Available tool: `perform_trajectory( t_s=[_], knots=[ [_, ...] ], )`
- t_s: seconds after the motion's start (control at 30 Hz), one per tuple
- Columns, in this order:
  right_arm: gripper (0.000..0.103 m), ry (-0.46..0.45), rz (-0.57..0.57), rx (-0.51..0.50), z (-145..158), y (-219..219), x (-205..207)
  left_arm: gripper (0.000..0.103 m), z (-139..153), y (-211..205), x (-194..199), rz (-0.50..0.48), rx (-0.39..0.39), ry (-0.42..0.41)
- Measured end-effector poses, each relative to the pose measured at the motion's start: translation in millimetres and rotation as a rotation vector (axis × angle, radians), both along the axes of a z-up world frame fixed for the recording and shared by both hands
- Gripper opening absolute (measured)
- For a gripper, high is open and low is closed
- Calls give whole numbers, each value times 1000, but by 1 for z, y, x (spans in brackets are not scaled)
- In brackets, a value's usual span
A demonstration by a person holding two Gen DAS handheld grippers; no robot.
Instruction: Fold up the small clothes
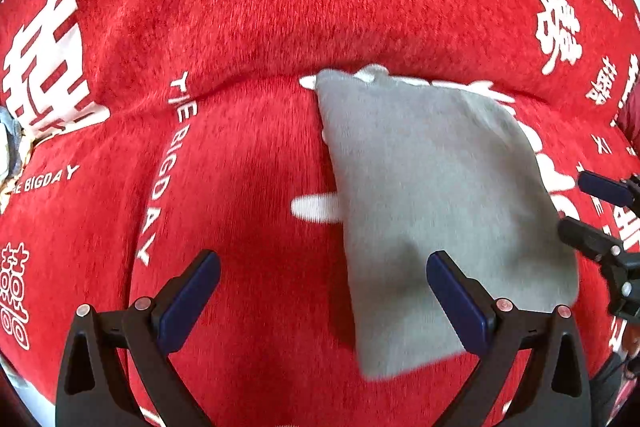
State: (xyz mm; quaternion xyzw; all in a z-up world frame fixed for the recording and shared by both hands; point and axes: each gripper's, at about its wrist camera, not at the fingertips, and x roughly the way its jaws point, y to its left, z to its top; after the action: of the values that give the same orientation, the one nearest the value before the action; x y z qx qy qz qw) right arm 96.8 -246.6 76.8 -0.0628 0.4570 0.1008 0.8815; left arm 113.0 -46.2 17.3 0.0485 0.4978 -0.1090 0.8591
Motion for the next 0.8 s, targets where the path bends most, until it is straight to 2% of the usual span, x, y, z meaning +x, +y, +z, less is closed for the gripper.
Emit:
perform_trajectory(
  t_s=[0.07, 0.13, 0.17, 0.23, 0.33, 0.4, 0.43, 0.47, 0.5, 0.53, 0.57, 0.67, 0.8],
  knots=[
    [69, 8, 18, 9, -4, 14, 20, 103, -5, -1, 12, 17, -4, 13],
    [69, 55, 23, 69, -16, 20, 38, 103, -19, -2, 26, 32, 13, 38],
    [69, 101, 18, 106, -28, 21, 50, 103, -22, -1, 30, 38, -6, 52],
    [69, 146, 9, 111, -48, 20, 61, 103, -27, 7, 37, 52, -86, 94],
    [69, 120, -15, 188, -49, 1, 63, 103, -26, 20, 41, 37, -127, 109],
    [67, 106, -44, 190, -45, -13, 60, 103, -25, 32, 45, 82, -111, 105],
    [67, 103, -57, 155, -42, -17, 59, 103, -23, 42, 49, 143, -87, 108],
    [68, 105, -72, 117, -40, -22, 58, 103, -21, 47, 50, 161, -104, 107],
    [70, 103, -92, 93, -35, -27, 58, 103, -17, 53, 53, 170, -161, 107],
    [70, 94, -99, 92, -29, -30, 57, 103, -14, 56, 55, 180, -223, 114],
    [70, 83, -95, 108, -24, -33, 58, 103, -13, 56, 58, 187, -251, 122],
    [70, 57, -77, 124, -11, -27, 69, 103, -14, 29, 65, 130, -268, 146],
    [70, 76, 0, 73, -21, -2, 88, 103, -29, -24, 74, -3, -173, 174]
  ],
)
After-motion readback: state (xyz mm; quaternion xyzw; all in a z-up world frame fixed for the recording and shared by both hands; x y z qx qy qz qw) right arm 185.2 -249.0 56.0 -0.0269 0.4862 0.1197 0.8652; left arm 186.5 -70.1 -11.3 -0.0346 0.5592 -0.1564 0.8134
